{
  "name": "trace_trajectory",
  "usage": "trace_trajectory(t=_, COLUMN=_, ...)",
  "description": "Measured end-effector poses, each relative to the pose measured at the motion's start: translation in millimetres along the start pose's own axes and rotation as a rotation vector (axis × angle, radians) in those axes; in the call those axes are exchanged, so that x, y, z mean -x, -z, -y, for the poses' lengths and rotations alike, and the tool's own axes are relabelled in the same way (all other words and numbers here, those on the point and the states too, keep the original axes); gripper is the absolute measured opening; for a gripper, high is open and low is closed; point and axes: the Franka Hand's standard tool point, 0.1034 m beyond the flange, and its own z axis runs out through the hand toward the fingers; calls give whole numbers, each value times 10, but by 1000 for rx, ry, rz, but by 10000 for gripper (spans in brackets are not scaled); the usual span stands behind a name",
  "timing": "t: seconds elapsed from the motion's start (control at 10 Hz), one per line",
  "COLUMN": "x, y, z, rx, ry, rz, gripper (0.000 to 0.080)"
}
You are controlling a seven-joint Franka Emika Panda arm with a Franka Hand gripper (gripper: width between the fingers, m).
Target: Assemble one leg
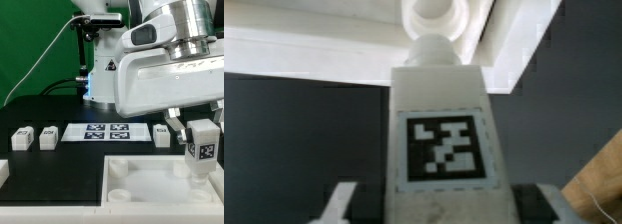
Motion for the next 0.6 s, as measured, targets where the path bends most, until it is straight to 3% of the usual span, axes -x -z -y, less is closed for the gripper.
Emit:
trace_trajectory(t=0.2, x=97, y=-110, z=116, rx=-2, ry=2, rz=-9, gripper=294)
trace_trajectory(t=0.6, x=147, y=-163, z=80, rx=2, ry=1, rz=-3, gripper=294)
